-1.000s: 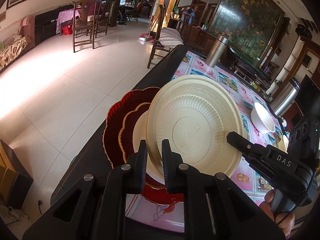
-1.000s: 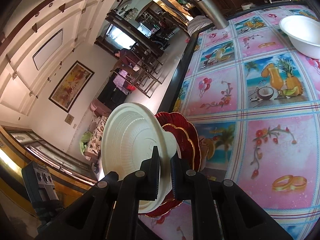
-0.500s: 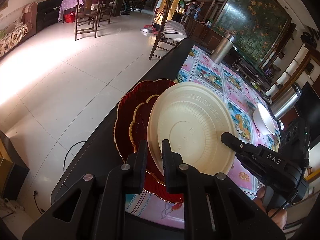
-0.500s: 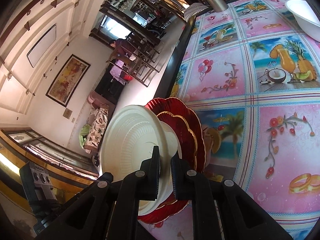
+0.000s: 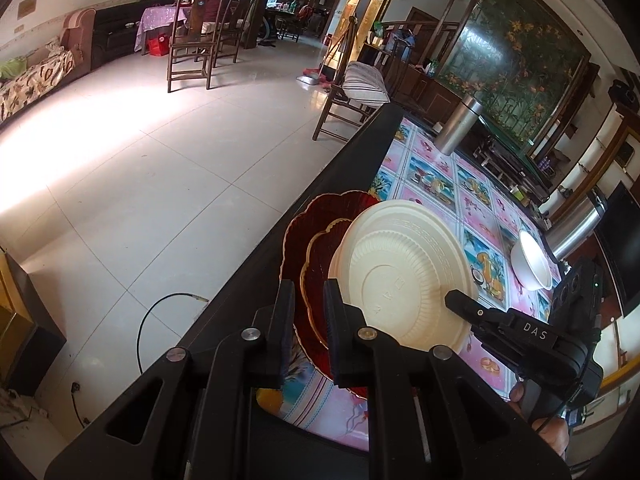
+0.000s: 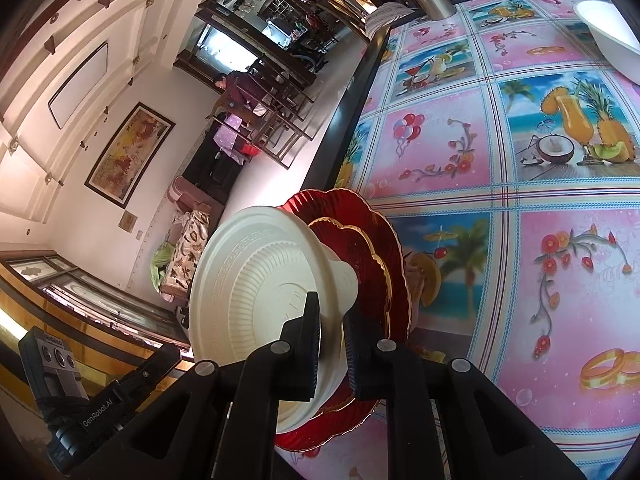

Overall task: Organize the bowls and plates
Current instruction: 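Lift the beige bowl with both tools and carry it to the plate stack, then lower the beige bowl onto the white plate and open both tools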

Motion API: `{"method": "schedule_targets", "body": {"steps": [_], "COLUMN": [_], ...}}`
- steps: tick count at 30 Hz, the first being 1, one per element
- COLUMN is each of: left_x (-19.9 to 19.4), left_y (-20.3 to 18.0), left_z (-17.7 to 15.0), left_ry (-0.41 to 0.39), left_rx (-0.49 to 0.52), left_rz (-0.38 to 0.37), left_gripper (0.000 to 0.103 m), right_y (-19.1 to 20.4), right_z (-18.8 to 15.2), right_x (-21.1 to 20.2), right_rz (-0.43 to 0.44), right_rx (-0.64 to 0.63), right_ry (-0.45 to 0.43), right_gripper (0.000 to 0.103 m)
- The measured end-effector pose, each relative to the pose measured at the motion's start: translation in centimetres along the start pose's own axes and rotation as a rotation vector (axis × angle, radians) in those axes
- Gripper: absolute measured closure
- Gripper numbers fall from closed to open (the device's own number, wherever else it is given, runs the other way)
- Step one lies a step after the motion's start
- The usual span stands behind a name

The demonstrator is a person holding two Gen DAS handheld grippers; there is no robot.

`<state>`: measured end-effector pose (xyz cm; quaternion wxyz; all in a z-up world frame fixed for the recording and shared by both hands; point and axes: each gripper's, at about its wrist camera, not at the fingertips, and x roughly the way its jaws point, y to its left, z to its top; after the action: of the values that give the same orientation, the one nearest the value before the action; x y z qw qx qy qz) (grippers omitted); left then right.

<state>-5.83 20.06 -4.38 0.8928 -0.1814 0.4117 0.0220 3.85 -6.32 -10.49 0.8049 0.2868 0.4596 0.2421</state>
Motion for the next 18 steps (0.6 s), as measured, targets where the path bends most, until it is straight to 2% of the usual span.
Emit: {"method": "schedule_targets", "body": {"steps": [10,14,18], "left_x": [-0.5,-0.7,-1.0], "left_y": [-0.5,-0.8,-1.0], "left_z": [-0.1,0.0,0.1], "left_ry": [-0.004,-0.007,-0.013], "left_rx": [0.013,0.015,0.009], "left_rz": [-0.008,-0.013,-0.016], "left_gripper": [0.091,0.091,0.091], "right_y": [-0.7,0.3,1.3], "right_z": [0.3,1.0,1.8], "right_x": [0.0,-0.7,-0.4], "right_rz": [0.067,0.023,-0.008], "right_rx": [0.176,0.150,0.120], "right_ry": [0.113,0.108,0.150], "right_gripper": [0.091,0.088,0.081]}}
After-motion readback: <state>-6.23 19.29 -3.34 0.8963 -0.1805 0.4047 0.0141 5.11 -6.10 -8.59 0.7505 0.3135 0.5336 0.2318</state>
